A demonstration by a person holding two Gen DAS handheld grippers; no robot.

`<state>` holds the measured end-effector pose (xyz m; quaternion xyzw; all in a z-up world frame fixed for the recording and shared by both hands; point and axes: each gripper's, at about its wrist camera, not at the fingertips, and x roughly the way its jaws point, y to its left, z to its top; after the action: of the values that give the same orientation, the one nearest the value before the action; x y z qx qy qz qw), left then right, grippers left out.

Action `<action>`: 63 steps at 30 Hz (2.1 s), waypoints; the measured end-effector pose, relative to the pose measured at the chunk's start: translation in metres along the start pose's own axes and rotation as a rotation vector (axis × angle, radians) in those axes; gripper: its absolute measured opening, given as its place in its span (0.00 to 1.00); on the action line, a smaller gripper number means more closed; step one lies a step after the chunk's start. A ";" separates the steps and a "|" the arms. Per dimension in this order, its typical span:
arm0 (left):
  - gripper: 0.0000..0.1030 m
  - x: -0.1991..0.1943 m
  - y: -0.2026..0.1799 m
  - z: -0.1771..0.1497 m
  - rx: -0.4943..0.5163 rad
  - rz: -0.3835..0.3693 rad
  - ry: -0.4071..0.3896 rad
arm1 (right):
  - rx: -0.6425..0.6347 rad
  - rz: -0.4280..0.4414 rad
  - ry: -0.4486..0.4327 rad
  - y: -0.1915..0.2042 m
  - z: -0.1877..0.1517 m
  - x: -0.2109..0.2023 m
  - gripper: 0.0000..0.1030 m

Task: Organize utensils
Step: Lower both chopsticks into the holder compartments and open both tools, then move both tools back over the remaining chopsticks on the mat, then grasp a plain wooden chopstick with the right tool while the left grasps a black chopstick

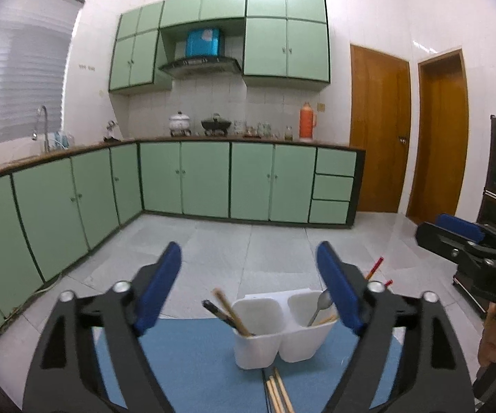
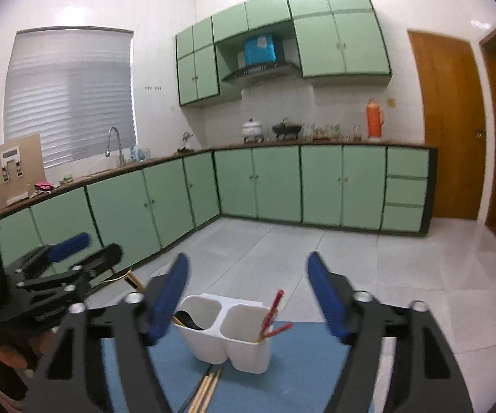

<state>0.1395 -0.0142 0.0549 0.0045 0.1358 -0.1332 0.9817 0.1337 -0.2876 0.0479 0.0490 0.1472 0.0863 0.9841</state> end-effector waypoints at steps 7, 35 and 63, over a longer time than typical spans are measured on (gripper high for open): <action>0.86 -0.044 0.005 -0.035 -0.005 0.034 0.029 | -0.009 -0.017 0.004 0.017 -0.037 -0.040 0.81; 0.76 -0.071 0.023 -0.220 -0.010 0.044 0.498 | 0.053 -0.014 0.439 0.061 -0.230 -0.042 0.58; 0.72 -0.073 0.032 -0.230 -0.027 0.021 0.543 | 0.011 0.012 0.569 0.094 -0.260 -0.020 0.20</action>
<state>0.0190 0.0462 -0.1477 0.0283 0.3956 -0.1150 0.9108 0.0223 -0.1805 -0.1827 0.0290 0.4178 0.1017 0.9023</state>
